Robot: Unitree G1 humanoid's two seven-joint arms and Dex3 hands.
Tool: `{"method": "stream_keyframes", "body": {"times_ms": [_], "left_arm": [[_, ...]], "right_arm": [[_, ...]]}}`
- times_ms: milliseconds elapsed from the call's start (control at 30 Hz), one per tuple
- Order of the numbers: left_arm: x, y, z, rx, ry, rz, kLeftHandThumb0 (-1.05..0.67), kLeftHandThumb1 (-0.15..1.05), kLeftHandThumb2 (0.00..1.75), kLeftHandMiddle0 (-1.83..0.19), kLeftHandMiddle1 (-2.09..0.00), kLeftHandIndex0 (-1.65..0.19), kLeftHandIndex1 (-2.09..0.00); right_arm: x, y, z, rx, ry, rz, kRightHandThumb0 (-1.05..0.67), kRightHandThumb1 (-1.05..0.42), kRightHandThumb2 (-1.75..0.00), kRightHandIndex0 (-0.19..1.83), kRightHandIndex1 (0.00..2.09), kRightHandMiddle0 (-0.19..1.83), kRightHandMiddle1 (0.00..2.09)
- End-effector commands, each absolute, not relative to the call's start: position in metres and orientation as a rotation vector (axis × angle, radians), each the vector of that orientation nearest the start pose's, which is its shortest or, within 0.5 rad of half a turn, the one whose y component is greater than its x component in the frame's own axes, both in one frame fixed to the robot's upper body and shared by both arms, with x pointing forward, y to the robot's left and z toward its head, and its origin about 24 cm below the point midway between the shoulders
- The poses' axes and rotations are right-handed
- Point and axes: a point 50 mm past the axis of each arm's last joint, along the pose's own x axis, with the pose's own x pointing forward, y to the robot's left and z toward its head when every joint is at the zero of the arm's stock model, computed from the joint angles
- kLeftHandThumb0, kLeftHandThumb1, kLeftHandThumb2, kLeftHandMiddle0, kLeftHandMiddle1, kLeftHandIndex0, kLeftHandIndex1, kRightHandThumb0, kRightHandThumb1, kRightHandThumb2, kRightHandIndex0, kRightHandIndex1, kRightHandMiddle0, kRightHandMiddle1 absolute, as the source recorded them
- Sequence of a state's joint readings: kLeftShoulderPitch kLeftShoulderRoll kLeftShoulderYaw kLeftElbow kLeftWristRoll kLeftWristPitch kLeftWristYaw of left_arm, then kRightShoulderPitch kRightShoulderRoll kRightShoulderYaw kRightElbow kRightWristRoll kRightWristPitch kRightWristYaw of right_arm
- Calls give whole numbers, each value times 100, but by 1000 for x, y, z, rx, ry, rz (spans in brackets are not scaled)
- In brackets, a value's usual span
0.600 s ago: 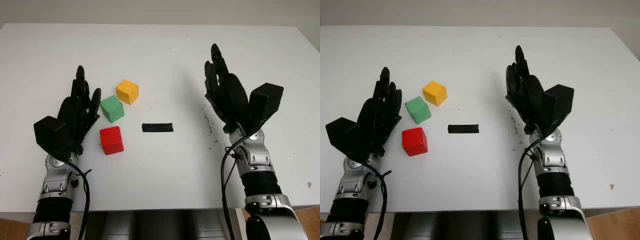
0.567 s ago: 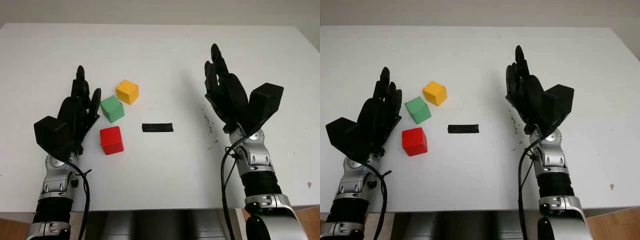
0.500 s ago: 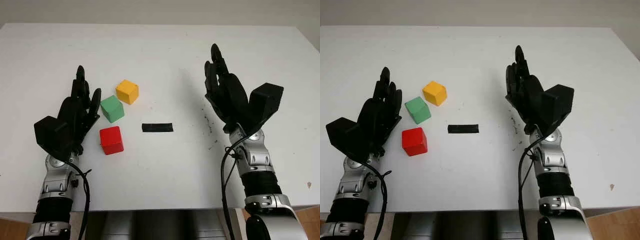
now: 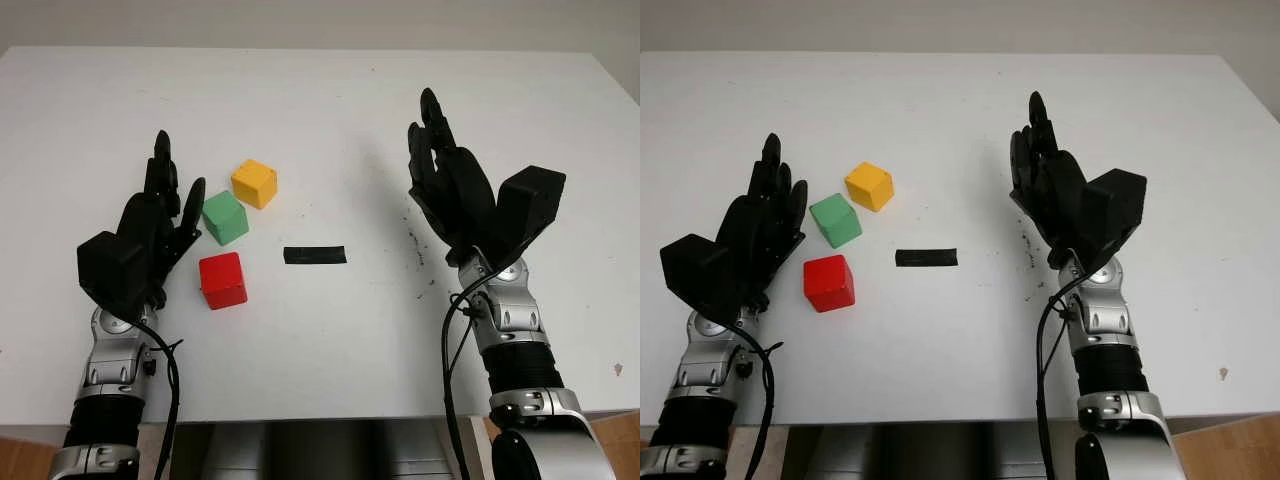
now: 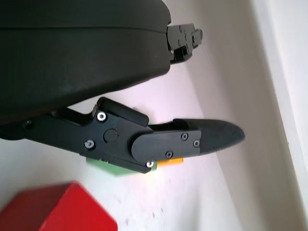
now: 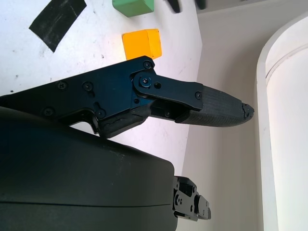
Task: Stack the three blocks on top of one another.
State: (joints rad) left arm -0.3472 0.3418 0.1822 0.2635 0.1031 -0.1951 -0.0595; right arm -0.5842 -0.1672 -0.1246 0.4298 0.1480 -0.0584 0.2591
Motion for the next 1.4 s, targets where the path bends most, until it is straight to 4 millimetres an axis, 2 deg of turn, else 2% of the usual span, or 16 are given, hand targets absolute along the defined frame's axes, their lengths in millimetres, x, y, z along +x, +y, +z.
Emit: {"method": "stream_keyframes", "body": {"times_ms": [0,67,167,333,467,567,800,1367], "left_arm": [[303,243,138,523,-322,110,-65,105,41,-3,-10,-1,-12],[294,245,150,580,-314,118,-63,105,26,-11,-9,-8,-13],[278,247,169,784,-298,114,-66,105,15,-10,-6,-11,-11],[254,247,193,1010,-236,57,-74,104,9,-6,-5,-12,-9],[236,240,208,1133,-181,-25,-78,101,6,-18,-7,-31,-12],[227,236,212,1188,-146,-82,-79,100,5,-19,-6,-39,-13],[217,222,208,1334,-84,-137,-84,100,5,-8,-3,-36,-8],[221,206,186,1460,-44,-187,-78,97,5,8,-3,-33,-6]], "right_arm": [[355,-163,130,-11,-234,240,-76,-105,-66,-19,0,-19,0],[355,-162,131,-9,-237,244,-76,-105,-66,-19,0,-19,0],[355,-161,132,-4,-242,247,-74,-105,-67,-19,0,-19,0],[356,-160,134,-1,-251,249,-74,-105,-67,-19,0,-19,0],[356,-158,134,0,-246,252,-75,-105,-66,-19,0,-19,0],[356,-157,134,3,-243,251,-75,-105,-66,-19,0,-19,0],[355,-156,134,-3,-246,247,-76,-105,-65,-19,0,-19,0],[356,-159,135,-5,-253,243,-76,-105,-64,-19,0,-19,0]]}}
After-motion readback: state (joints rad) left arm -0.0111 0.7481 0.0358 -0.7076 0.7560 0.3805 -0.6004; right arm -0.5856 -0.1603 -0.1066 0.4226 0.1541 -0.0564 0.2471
